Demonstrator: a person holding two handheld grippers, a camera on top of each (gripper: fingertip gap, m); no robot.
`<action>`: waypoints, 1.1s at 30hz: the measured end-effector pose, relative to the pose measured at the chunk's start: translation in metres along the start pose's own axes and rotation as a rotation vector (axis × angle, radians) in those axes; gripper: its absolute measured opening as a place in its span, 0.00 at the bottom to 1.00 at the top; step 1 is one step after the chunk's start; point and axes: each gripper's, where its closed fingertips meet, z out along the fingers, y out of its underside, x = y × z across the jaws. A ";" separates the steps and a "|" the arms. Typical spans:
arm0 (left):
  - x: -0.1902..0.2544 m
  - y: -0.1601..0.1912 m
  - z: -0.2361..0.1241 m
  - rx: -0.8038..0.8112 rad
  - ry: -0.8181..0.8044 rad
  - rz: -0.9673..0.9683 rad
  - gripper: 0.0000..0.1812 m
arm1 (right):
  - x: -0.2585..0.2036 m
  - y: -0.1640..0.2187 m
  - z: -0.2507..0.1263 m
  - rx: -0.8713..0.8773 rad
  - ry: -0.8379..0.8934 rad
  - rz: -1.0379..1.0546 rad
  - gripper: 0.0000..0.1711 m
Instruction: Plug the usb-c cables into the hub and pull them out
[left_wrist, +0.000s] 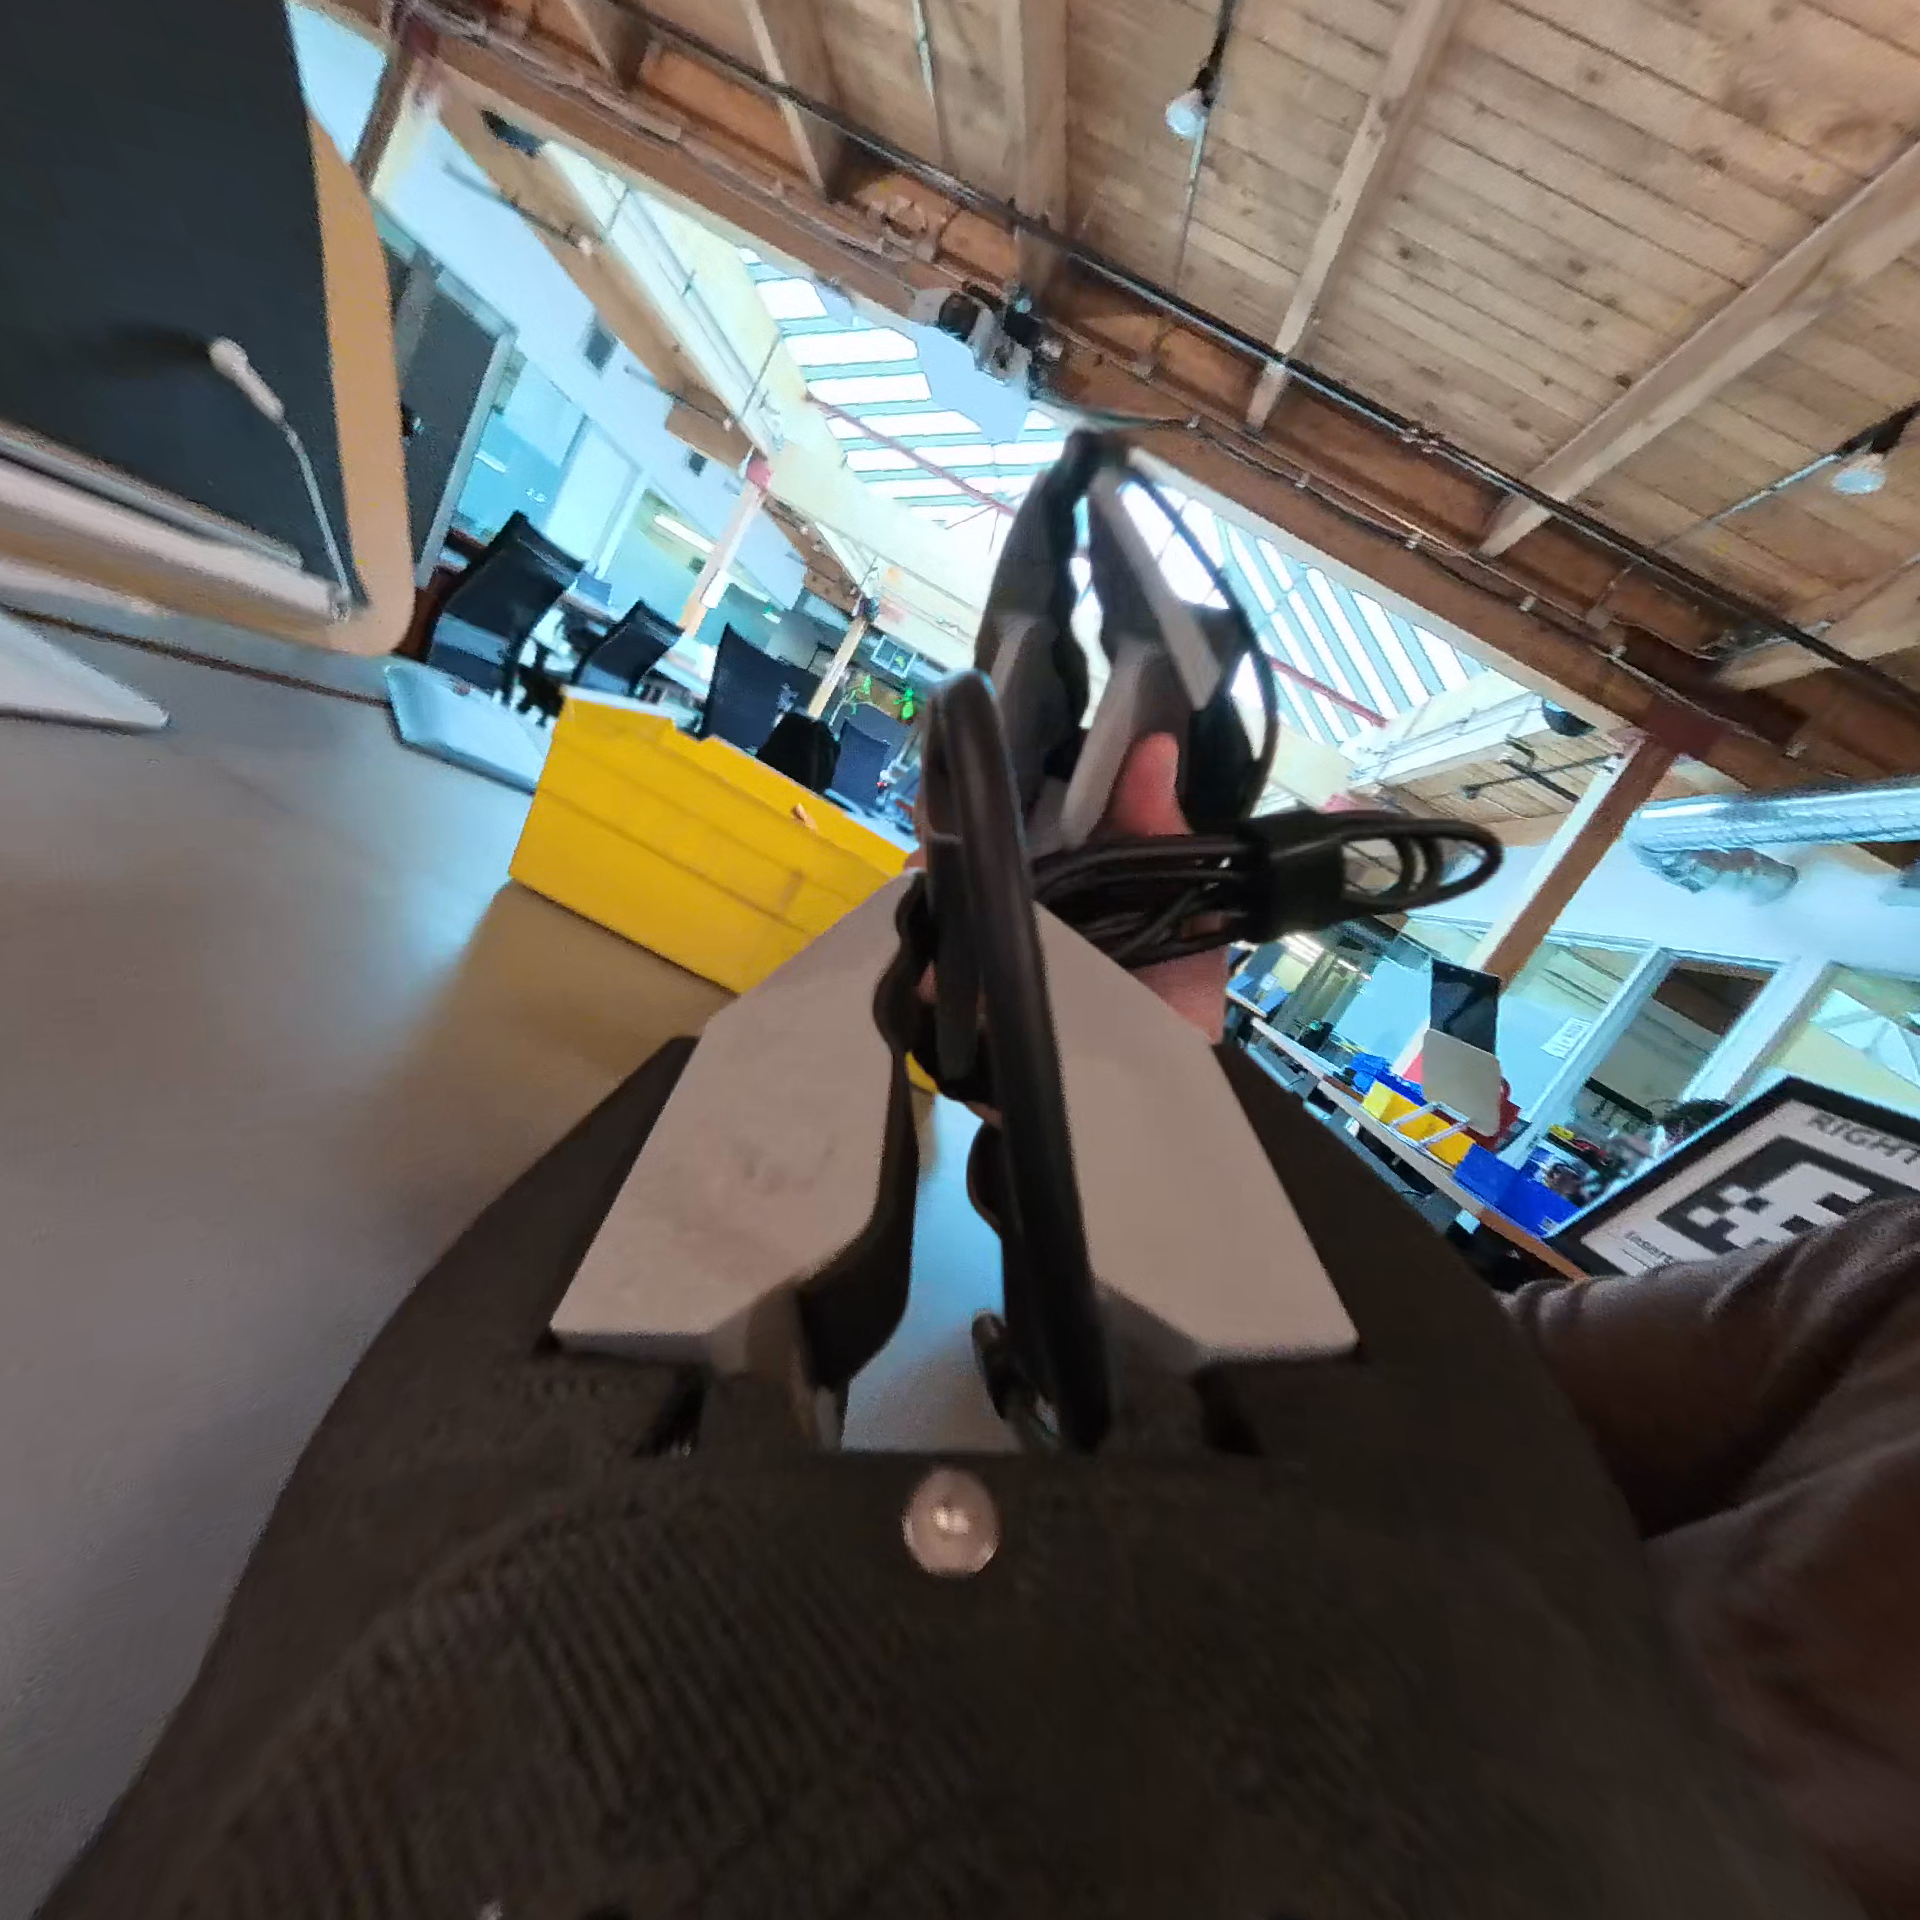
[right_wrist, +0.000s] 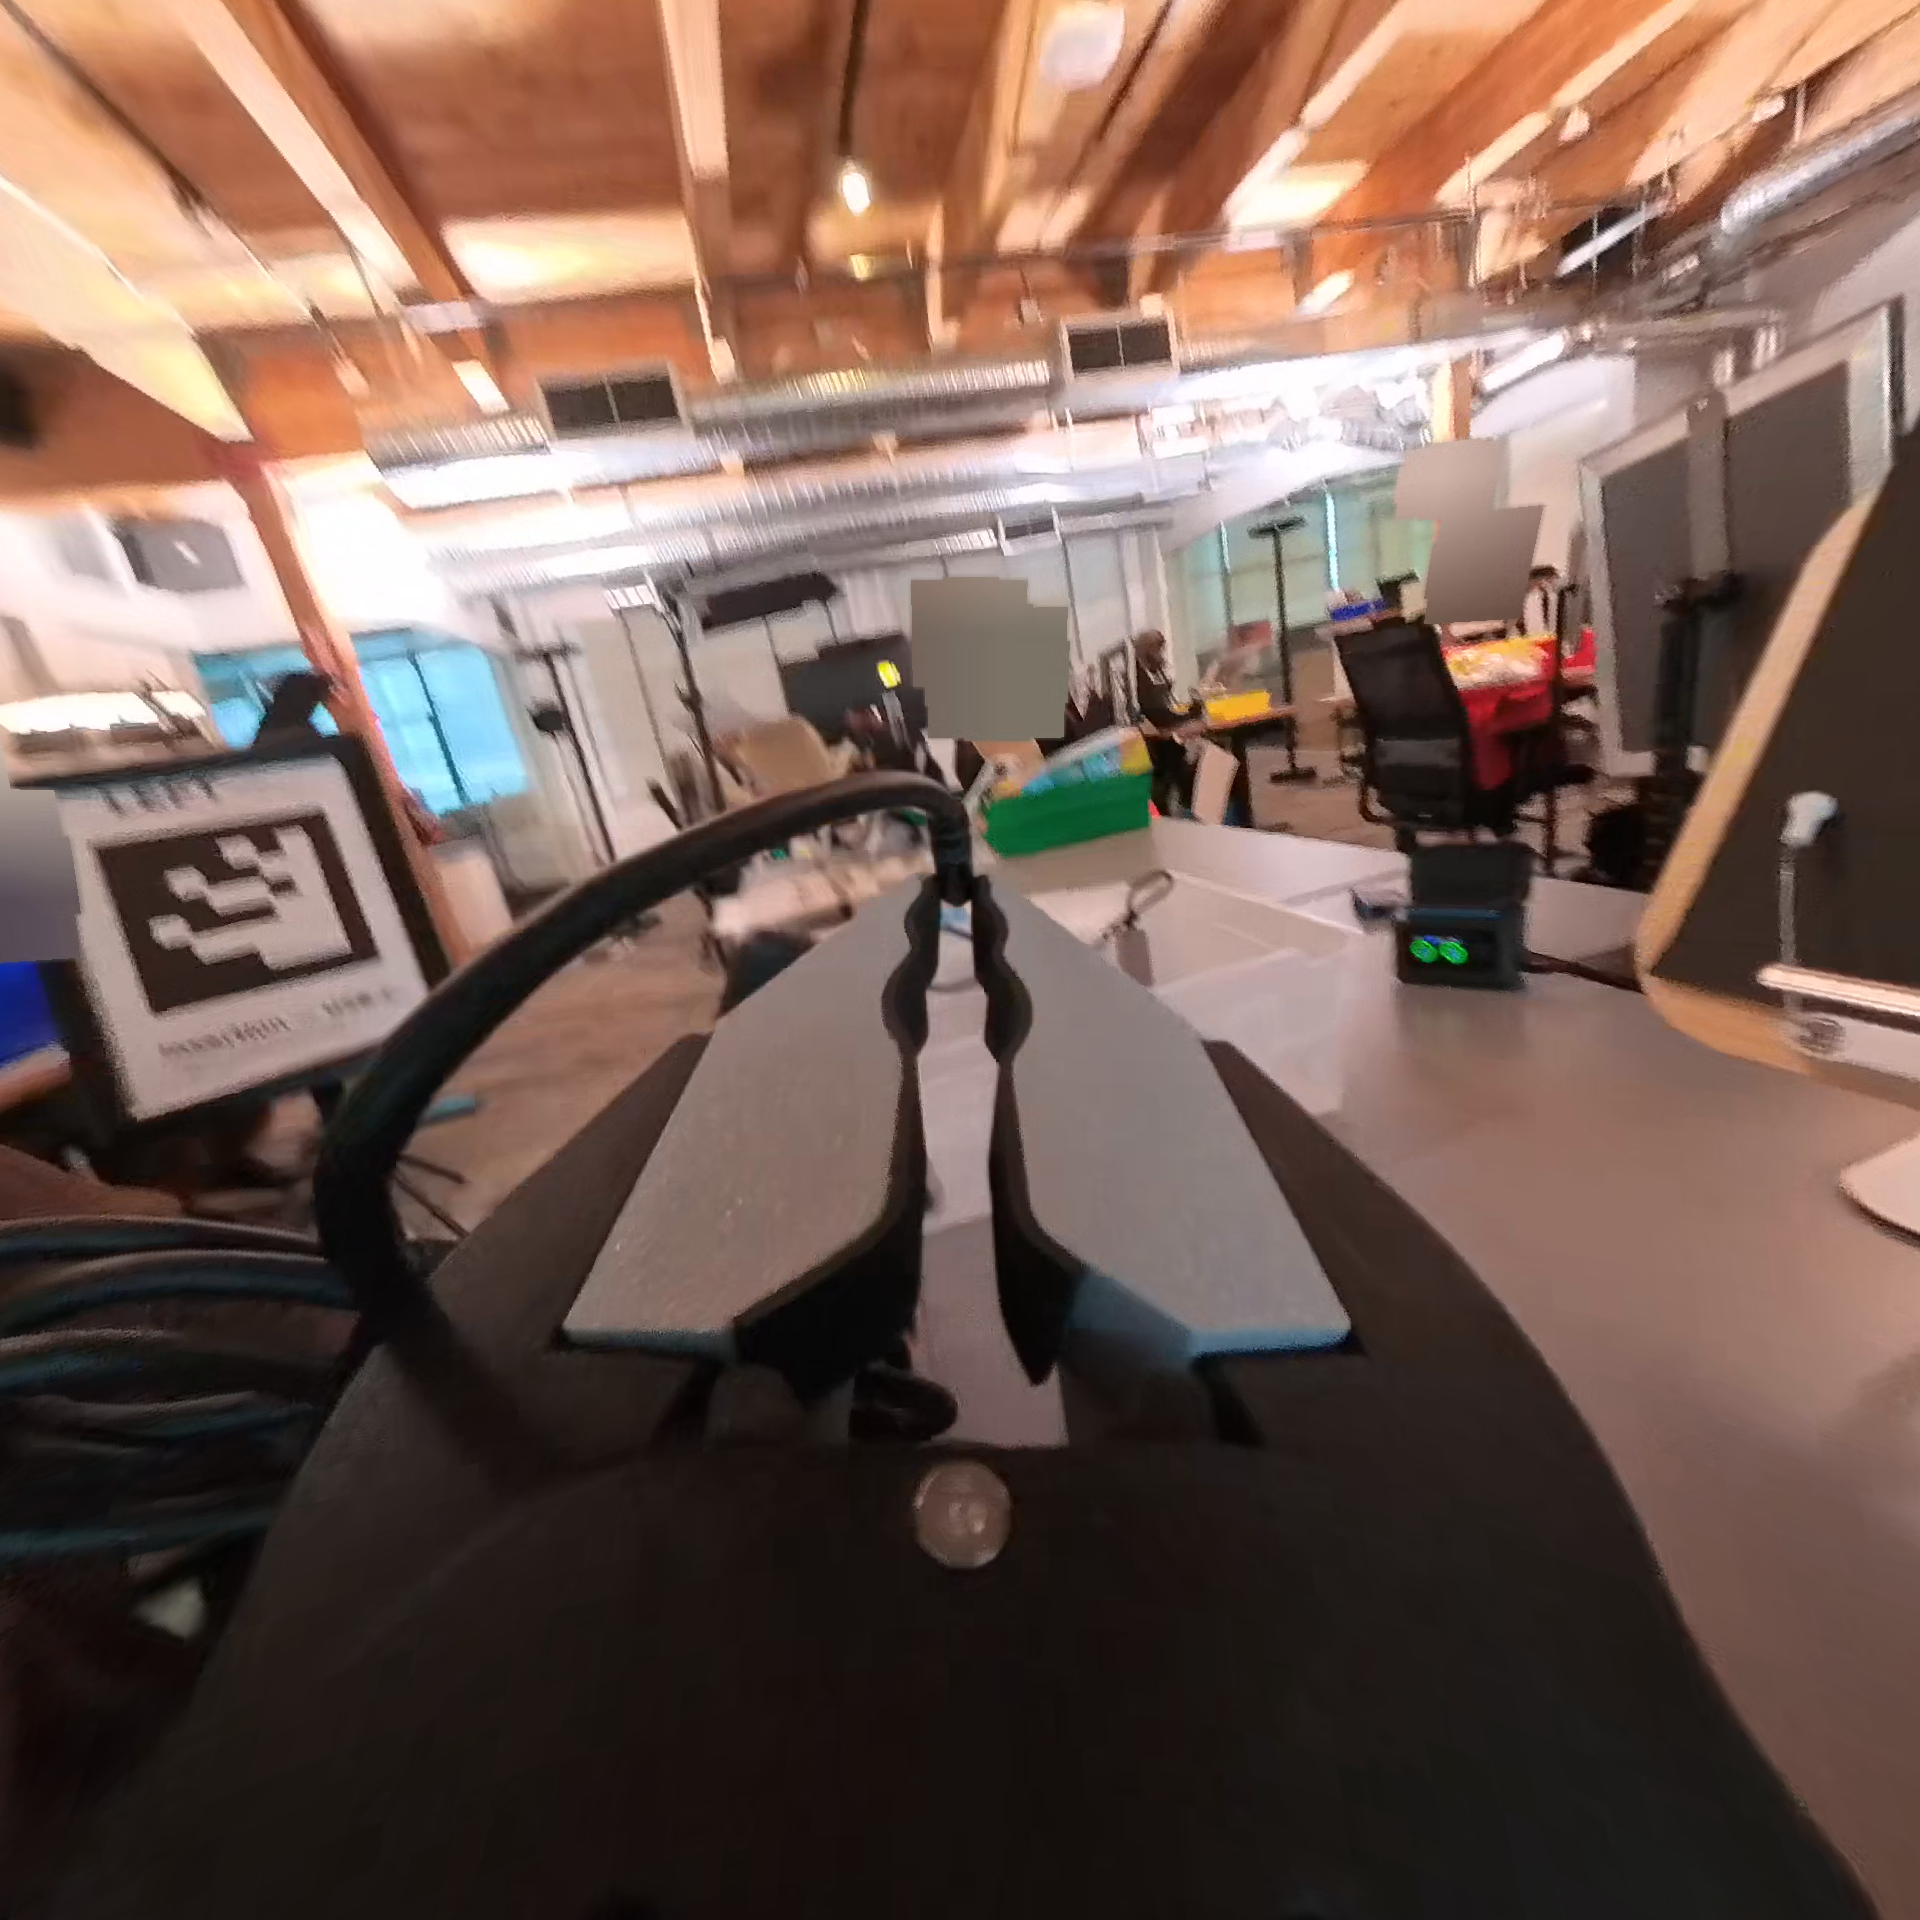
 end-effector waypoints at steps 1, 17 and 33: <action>0.005 -0.007 -0.001 0.018 0.021 0.017 0.04 | 0.001 0.001 -0.002 -0.043 0.022 -0.034 0.02; 0.030 -0.085 -0.034 0.117 0.038 0.232 0.04 | 0.102 -0.093 -0.312 -0.752 1.171 -0.501 0.01; 0.039 -0.063 -0.018 0.038 0.040 0.249 0.04 | 0.203 -0.018 -0.359 -0.659 1.277 -0.103 0.00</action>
